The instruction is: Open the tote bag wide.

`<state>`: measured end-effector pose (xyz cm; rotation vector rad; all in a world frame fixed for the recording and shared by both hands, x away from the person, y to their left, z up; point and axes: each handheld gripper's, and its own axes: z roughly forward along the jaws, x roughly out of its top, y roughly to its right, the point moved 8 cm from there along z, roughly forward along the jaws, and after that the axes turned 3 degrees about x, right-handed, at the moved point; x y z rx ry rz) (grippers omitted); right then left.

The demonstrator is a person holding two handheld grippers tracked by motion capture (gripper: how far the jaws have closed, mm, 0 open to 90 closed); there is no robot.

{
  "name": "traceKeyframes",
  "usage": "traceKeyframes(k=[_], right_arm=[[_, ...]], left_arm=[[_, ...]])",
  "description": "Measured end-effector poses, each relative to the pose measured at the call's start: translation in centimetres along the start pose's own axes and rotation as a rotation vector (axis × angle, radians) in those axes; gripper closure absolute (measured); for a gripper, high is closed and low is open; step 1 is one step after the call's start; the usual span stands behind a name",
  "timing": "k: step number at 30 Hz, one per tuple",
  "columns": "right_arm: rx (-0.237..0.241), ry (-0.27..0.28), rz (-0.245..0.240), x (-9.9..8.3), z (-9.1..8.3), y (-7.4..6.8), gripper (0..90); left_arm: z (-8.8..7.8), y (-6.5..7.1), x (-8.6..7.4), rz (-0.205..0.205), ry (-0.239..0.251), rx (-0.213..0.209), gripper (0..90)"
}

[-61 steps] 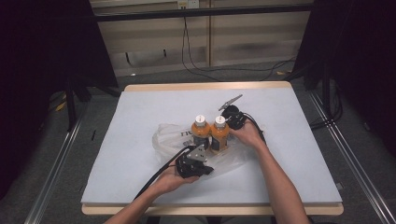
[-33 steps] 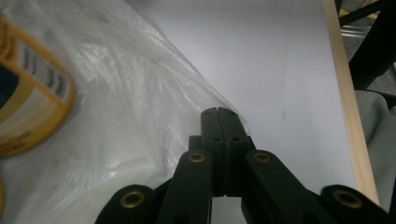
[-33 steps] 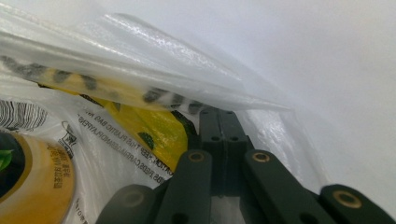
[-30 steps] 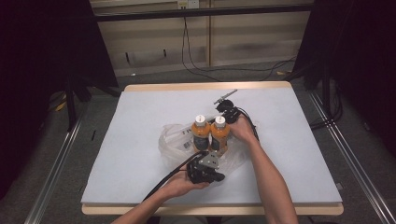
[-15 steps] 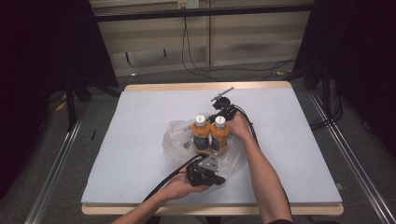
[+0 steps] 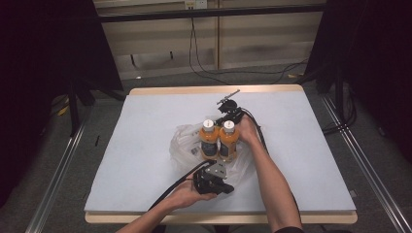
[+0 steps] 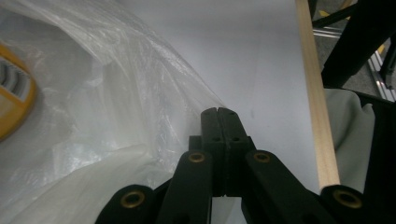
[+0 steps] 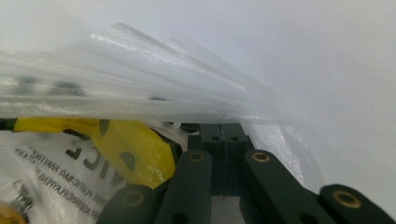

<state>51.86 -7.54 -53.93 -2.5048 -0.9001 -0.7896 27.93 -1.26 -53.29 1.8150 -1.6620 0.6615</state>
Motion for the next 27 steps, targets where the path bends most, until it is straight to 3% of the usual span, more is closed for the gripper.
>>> traceKeyframes(k=[6, 8, 12, 14, 15, 18, 20, 27], right_arm=[[0.042, 0.036, -0.008, -0.2, -1.5, -0.4, 90.0], [0.065, 0.061, 0.01, -0.3, -2.3, -0.4, 90.0], [0.071, 0.106, 0.001, -0.6, -4.0, -0.6, 90.0], [0.059, 0.115, -0.015, -0.8, -4.7, -0.6, 90.0], [0.065, 0.121, -0.016, -0.9, -5.1, -0.8, 90.0], [0.055, 0.131, -0.029, -1.0, -5.9, -0.9, 90.0], [0.065, 0.155, -0.035, -1.0, -6.5, -1.1, 90.0], [0.076, 0.215, -0.046, -2.2, -8.4, -1.6, 90.0]], left_arm=[[-1.1, -0.4, 0.6, -0.031, 0.045, 0.008, 90.0], [-1.5, -0.6, 0.8, -0.038, 0.067, 0.015, 90.0], [-2.3, -1.1, 1.1, -0.06, 0.107, 0.024, 90.0], [-2.8, -1.5, 1.0, -0.06, 0.105, 0.036, 90.0], [-2.8, -1.4, 1.2, -0.08, 0.126, 0.036, 90.0], [-3.4, -1.7, 1.3, -0.073, 0.142, 0.056, 90.0], [-3.8, -1.7, 1.6, -0.077, 0.178, 0.057, 88.4], [-5.3, -2.7, 1.7, -0.102, 0.214, 0.115, 86.4]])
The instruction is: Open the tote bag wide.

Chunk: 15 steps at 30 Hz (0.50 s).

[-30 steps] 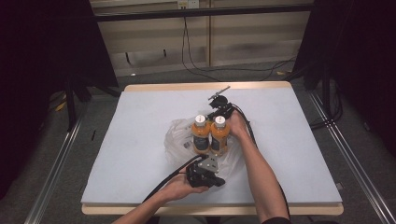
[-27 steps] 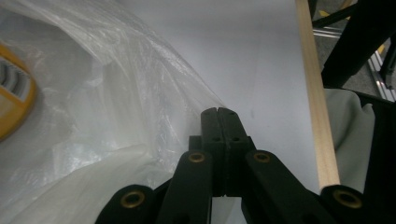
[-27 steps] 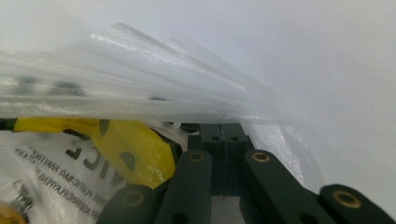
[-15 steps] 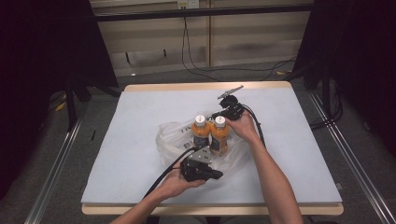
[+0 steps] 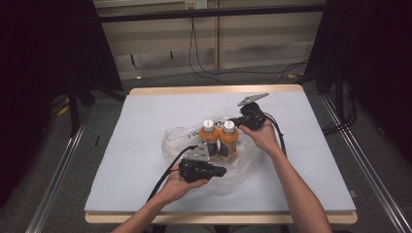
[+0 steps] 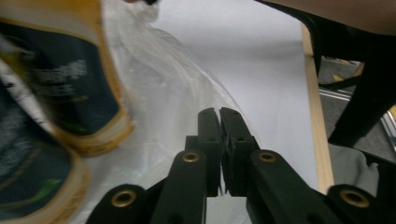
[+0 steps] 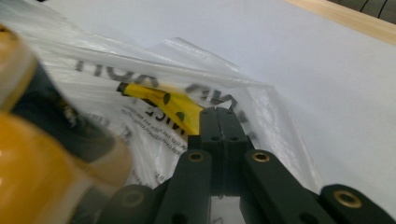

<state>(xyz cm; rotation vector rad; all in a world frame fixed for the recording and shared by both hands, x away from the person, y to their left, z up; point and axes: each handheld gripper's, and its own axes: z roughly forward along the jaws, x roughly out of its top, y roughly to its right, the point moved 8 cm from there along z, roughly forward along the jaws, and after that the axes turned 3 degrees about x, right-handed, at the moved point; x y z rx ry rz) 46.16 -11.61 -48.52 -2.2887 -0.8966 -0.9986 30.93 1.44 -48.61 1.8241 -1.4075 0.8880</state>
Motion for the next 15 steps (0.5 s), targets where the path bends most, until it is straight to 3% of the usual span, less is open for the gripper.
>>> traceKeyframes(k=[2, 4, 8, 13, 15], right_arm=[[0.002, 0.007, -0.014, -0.4, -0.8, -0.3, 90.0], [-0.006, 0.014, -0.026, -0.8, -1.6, -0.4, 89.8], [-0.034, 0.056, -0.017, -1.3, -3.4, -0.4, 77.9], [-0.062, 0.09, -0.005, -2.2, -5.7, -0.7, 54.8], [-0.067, 0.105, 0.009, -2.4, -6.4, -0.9, 43.4]], left_arm=[[-0.3, -0.4, 0.1, -0.007, 0.013, 0.014, 83.8], [-0.7, -0.7, 0.4, -0.013, 0.024, 0.04, 75.3], [-1.7, -1.3, 0.8, -0.018, 0.045, 0.081, 59.5], [-3.2, -2.2, 0.9, -0.045, 0.071, 0.137, 34.4], [-3.9, -2.7, 0.9, -0.058, 0.086, 0.159, 28.9]])
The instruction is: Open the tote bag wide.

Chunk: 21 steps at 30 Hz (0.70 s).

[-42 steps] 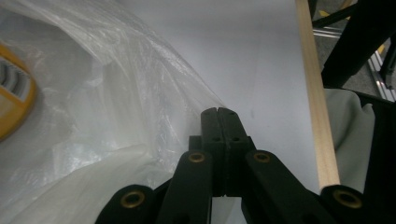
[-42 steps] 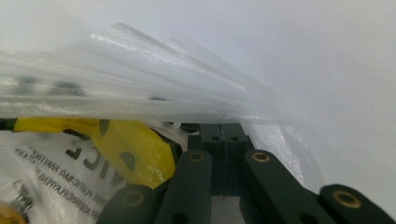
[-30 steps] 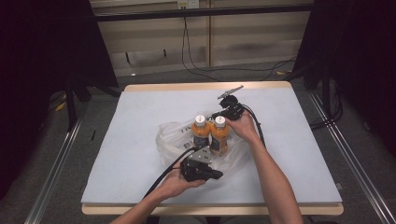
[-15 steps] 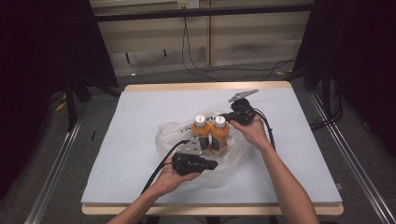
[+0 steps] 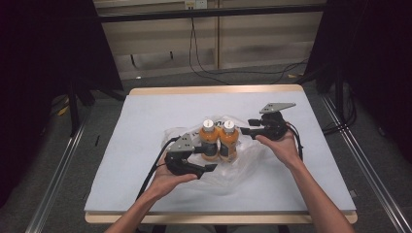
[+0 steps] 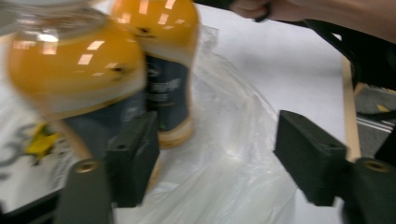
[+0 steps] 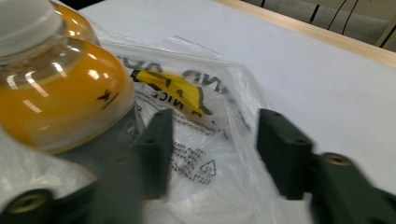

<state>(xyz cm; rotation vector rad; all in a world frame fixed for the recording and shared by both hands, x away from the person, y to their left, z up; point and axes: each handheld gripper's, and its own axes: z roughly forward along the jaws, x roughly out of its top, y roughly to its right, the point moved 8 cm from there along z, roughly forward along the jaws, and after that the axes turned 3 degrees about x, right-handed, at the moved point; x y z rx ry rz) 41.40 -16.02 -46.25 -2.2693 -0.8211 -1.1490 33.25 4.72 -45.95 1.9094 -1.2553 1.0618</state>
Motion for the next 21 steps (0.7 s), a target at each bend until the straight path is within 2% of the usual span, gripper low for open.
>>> traceKeyframes(k=[2, 4, 5, 8, 17, 19, 21], right_arm=[[0.005, 0.023, 0.005, -0.2, -0.9, -0.2, 37.7], [0.002, 0.037, 0.011, -0.4, -1.8, -0.4, 27.9], [0.001, 0.046, 0.022, -0.5, -2.3, -0.6, 25.1], [-0.013, 0.06, 0.013, -0.8, -3.5, -1.0, 18.9], [-0.053, 0.112, 0.011, -2.1, -7.1, -2.1, 13.9], [-0.058, 0.12, 0.021, -2.6, -7.8, -2.3, 13.4], [-0.064, 0.118, 0.03, -3.2, -8.4, -2.4, 13.3]], left_arm=[[-0.6, -0.6, 0.1, 0.001, 0.007, 0.028, 23.3], [-1.2, -1.3, 0.1, 0.002, 0.011, 0.059, 18.3], [-1.4, -1.5, 0.0, -0.003, 0.015, 0.065, 15.6], [-2.3, -2.2, -0.3, -0.015, 0.015, 0.1, 11.8], [-6.0, -3.9, -1.5, -0.052, 0.036, 0.188, 6.7], [-6.9, -4.1, -2.0, -0.068, 0.04, 0.204, 5.7], [-7.7, -4.3, -2.5, -0.065, 0.033, 0.219, 4.5]])
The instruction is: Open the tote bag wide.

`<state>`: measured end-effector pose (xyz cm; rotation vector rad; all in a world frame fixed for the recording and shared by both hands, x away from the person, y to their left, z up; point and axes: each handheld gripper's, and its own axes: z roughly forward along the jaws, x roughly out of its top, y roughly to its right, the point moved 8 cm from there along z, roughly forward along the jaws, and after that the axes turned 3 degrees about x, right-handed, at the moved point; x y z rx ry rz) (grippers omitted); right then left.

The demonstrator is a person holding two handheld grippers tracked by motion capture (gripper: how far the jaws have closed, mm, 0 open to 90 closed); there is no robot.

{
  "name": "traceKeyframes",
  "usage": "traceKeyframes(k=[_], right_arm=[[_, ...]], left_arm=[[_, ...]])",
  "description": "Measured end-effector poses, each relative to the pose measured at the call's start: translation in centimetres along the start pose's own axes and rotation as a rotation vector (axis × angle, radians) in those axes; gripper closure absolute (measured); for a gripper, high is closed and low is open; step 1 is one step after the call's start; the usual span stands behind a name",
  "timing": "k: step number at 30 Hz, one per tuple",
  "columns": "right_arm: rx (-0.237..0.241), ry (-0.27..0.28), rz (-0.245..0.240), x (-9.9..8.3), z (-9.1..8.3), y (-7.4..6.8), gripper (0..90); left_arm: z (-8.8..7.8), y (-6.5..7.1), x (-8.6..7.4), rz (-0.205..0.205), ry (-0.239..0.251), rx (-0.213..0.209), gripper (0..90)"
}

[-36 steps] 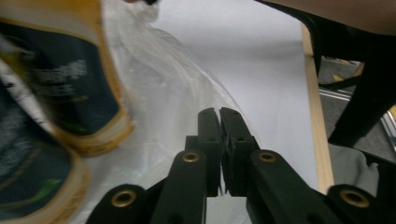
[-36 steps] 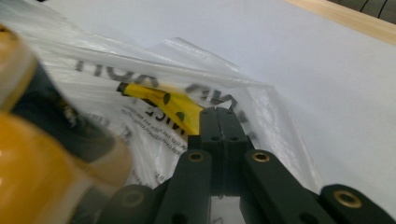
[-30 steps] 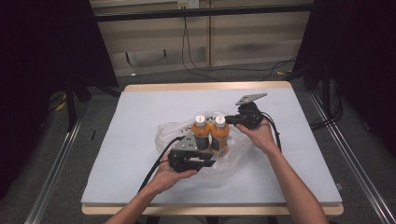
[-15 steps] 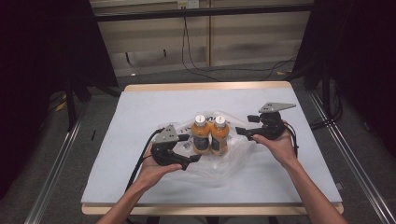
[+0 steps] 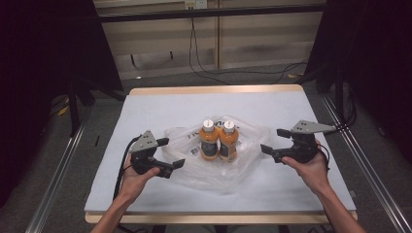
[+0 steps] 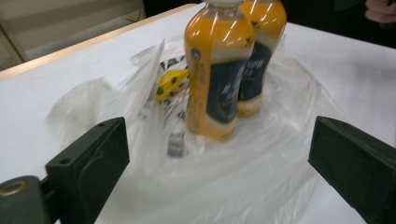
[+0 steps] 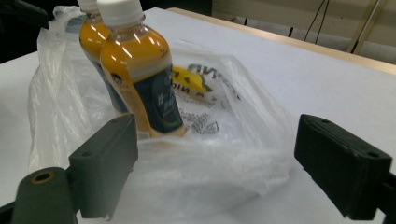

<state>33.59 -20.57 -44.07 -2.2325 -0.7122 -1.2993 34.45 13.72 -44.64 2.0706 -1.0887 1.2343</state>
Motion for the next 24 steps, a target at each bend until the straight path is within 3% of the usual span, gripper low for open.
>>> traceKeyframes(k=[4, 7, 11, 16, 17, 21, 24], right_arm=[[-0.025, -0.004, 0.008, -1.2, -1.3, 0.0, 12.8], [-0.034, 0.004, 0.023, -2.1, -2.2, -0.1, 12.7], [-0.057, -0.005, 0.032, -3.6, -3.5, -0.2, 12.7], [-0.091, -0.019, 0.044, -5.0, -5.0, 0.3, 12.7], [-0.091, -0.009, 0.057, -5.1, -5.3, 0.5, 12.8], [-0.119, 0.033, 0.087, -5.9, -6.7, 0.7, 12.7], [-0.139, 0.047, 0.097, -6.9, -7.5, 0.8, 12.4]], left_arm=[[-1.4, -0.8, -1.3, -0.013, -0.023, 0.047, 3.8], [-2.3, -1.2, -2.4, -0.058, -0.03, 0.062, 3.9], [-3.7, -1.5, -3.9, -0.085, -0.026, 0.094, 3.6], [-4.3, -2.2, -5.8, -0.084, -0.051, 0.121, 3.5], [-4.3, -2.3, -6.3, -0.08, -0.071, 0.133, 3.4], [-4.6, -2.4, -7.6, -0.086, -0.07, 0.152, 3.6], [-5.0, -2.4, -8.1, -0.095, -0.069, 0.14, 3.5]])
